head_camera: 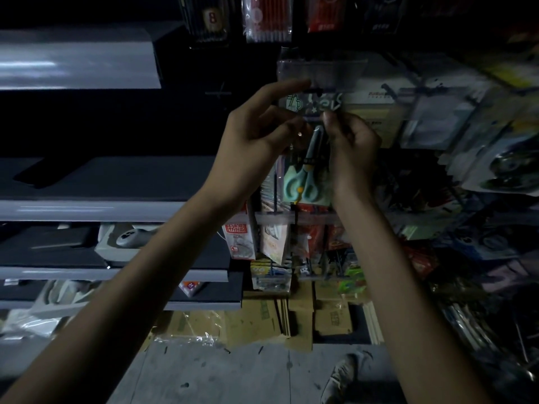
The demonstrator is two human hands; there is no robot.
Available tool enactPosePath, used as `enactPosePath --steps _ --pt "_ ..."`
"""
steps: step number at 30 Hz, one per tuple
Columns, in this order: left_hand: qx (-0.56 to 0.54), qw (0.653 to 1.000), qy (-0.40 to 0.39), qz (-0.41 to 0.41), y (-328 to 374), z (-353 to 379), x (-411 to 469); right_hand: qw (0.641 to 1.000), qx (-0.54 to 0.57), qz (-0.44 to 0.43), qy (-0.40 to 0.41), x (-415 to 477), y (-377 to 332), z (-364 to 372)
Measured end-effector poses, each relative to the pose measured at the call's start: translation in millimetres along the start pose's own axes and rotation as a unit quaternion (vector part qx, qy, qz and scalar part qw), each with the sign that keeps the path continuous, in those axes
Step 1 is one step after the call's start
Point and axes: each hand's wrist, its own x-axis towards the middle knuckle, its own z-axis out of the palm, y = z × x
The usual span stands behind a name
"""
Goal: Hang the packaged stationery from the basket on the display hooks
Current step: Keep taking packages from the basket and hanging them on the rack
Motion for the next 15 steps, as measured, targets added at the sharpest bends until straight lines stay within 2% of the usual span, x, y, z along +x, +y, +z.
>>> enactPosePath --steps 6,9,15 --pt "-0.003 1.000 0.006 0.004 -6.4 1.6 -6.2 1.000 0.008 0.000 0.003 2.7 2.6 -4.3" --pt "-0.012 0.999 0.024 -0.027 -23.7 1.5 -17.5 1.000 0.010 0.007 0.005 2.7 2.0 -5.7" --pt "0.001 0.981 0.151 -0.123 -65.2 2.3 -28.5 0.999 0.028 0.037 0.009 6.0 0.0 -9.7"
